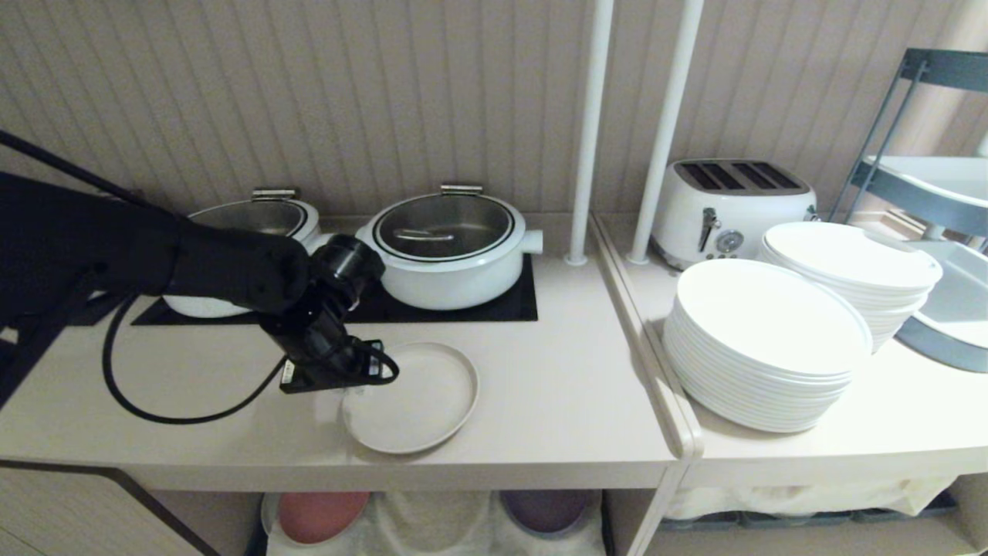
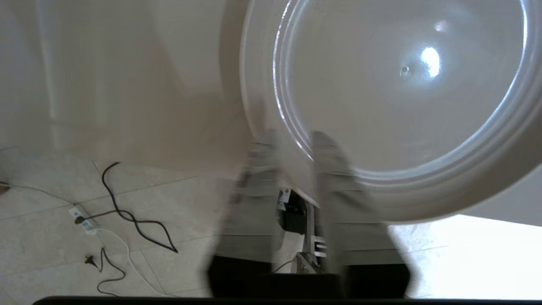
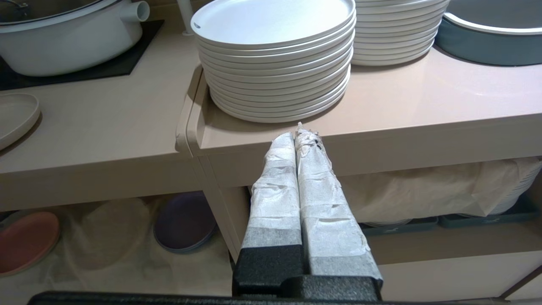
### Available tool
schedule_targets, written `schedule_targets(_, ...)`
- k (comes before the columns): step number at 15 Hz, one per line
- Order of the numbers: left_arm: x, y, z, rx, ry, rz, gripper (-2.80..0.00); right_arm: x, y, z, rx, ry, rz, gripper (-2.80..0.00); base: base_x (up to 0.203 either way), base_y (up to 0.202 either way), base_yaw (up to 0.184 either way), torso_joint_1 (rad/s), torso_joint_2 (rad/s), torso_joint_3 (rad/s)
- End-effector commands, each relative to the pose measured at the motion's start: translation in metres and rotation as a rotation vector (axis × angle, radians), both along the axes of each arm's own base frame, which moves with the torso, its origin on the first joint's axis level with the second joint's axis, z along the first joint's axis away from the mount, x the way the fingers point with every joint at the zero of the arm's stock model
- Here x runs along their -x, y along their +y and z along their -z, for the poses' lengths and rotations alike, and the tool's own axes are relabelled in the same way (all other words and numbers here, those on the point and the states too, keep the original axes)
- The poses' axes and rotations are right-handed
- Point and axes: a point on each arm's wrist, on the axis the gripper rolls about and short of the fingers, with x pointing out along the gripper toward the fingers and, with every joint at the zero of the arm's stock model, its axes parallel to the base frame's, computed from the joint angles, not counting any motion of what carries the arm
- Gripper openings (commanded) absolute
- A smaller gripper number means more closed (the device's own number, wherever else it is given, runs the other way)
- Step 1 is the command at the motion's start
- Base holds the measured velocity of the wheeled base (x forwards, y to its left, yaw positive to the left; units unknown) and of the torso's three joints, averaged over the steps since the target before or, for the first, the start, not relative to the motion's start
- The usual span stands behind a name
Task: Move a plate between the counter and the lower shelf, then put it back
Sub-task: Pick up the plate
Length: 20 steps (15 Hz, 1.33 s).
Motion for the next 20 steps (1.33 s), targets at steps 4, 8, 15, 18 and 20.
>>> schedule_targets(4, -0.005, -0.002, 0.003, 0.008, -0.005, -0.006, 0.0, 0.0, 0.0, 0.0, 0.0, -0.001, 0.0, -2.8, 0.0, 0.0, 0.0, 0.0, 0.0, 0.0)
schedule_targets(8, -0.016, -0.002, 0.0, 0.044, -0.04, -0.07, 0.0, 0.0, 0.0, 0.0, 0.0, -0.002, 0.0, -2.8, 0.0, 0.0, 0.0, 0.0, 0.0, 0.0)
schedule_targets(15, -0.02, 0.002, 0.012, 0.024, -0.005, -0.081, 0.0, 0.0, 0.0, 0.0, 0.0, 0.0, 0.0, -2.8, 0.0, 0.0, 0.0, 0.0, 0.0, 0.0)
schedule_targets(18, -0.022, 0.008, 0.021, 0.011, 0.023, -0.098, 0.0, 0.0, 0.0, 0.0, 0.0, 0.0, 0.0, -2.8, 0.0, 0.0, 0.0, 0.0, 0.0, 0.0)
schedule_targets(20, -0.025, 0.014, 0.024, 0.002, 0.03, -0.096, 0.0, 0.0, 0.0, 0.0, 0.0, 0.0, 0.0, -2.8, 0.0, 0.0, 0.0, 0.0, 0.0, 0.0)
